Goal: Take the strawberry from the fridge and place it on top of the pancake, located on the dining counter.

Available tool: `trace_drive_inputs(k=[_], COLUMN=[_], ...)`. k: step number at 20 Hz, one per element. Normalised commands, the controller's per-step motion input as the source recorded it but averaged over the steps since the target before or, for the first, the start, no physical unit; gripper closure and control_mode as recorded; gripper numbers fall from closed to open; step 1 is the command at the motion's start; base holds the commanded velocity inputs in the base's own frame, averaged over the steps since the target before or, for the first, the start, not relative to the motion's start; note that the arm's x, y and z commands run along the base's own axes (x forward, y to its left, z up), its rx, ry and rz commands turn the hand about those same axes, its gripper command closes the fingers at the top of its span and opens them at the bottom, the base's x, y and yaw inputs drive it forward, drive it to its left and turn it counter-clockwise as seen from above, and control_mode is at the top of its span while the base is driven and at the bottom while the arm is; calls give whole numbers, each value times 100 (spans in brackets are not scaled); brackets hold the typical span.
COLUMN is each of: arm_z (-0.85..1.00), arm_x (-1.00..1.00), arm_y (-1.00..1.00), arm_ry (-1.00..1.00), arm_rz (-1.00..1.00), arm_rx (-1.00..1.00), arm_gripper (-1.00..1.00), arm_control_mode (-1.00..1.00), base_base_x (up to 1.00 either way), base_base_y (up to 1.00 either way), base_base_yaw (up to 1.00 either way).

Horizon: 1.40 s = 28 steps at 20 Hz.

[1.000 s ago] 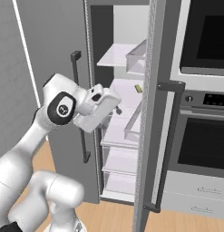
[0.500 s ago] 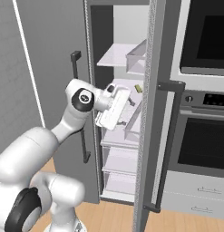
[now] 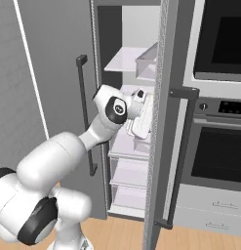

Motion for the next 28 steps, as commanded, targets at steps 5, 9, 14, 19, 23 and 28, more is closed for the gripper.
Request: trace_drive_inputs(k=[5, 9, 14, 19, 23, 28], arm_z=[-10, -13, -6, 0, 9, 7], arm_x=[0, 0, -8, -20, -8, -3], arm_y=[-56, -34, -3, 63, 100, 100], arm_ry=[8, 6, 5, 1, 0, 1], arm_rz=[17, 17, 19, 8, -1, -14], arm_rx=[0, 0, 0, -2, 0, 3], arm_gripper=[-100, -100, -100, -100, -100, -100], arm_control_mode=[-100, -100, -100, -100, -100, -100], base_base_x=[0, 0, 0, 0, 0, 0], base_base_y=[0, 0, 0, 0, 0, 0], base_base_yaw=[0, 0, 0, 0, 0, 0])
